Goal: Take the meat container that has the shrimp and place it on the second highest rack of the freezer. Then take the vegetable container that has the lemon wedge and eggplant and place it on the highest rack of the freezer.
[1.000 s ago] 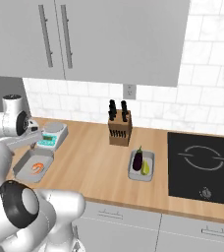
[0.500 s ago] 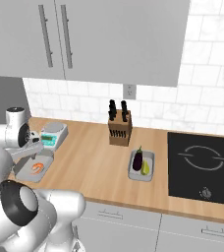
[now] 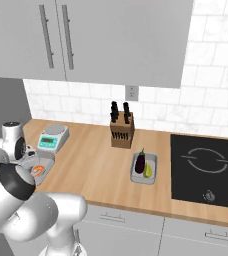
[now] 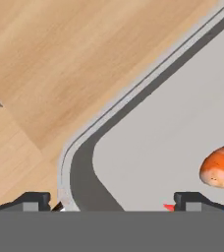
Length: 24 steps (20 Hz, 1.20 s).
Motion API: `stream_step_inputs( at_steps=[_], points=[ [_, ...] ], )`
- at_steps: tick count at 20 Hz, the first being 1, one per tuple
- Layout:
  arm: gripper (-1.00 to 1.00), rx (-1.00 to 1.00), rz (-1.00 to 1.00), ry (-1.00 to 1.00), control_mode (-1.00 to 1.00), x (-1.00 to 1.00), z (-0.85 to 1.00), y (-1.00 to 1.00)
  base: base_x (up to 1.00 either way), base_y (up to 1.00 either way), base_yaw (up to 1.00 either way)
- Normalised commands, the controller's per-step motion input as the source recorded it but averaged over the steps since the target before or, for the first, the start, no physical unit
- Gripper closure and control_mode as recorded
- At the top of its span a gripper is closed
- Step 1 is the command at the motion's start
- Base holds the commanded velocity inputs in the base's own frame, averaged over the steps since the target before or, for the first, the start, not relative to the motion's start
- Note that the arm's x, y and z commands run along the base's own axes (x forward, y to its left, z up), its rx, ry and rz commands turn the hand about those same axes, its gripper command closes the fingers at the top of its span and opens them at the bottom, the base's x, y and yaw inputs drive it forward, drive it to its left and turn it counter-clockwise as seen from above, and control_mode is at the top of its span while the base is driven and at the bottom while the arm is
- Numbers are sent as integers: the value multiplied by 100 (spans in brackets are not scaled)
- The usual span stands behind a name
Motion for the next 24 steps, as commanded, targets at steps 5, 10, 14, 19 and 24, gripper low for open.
stream_step_inputs(
  at_steps=[5, 10, 14, 19, 24],
  points=[
    [-100, -4, 2, 0, -100, 0, -38, 12, 0, 0, 0],
    [-100, -1, 2, -1, -100, 2, -16, 5, 0, 0, 0],
    [-100, 0, 1, 0, -100, 3, -12, 0, 0, 0, 0],
    [-100, 0, 1, -2, -100, 0, -10, 0, 0, 0, 0],
    [-100, -1, 0, -7, -100, 0, -19, 0, 0, 0, 0]
  ],
)
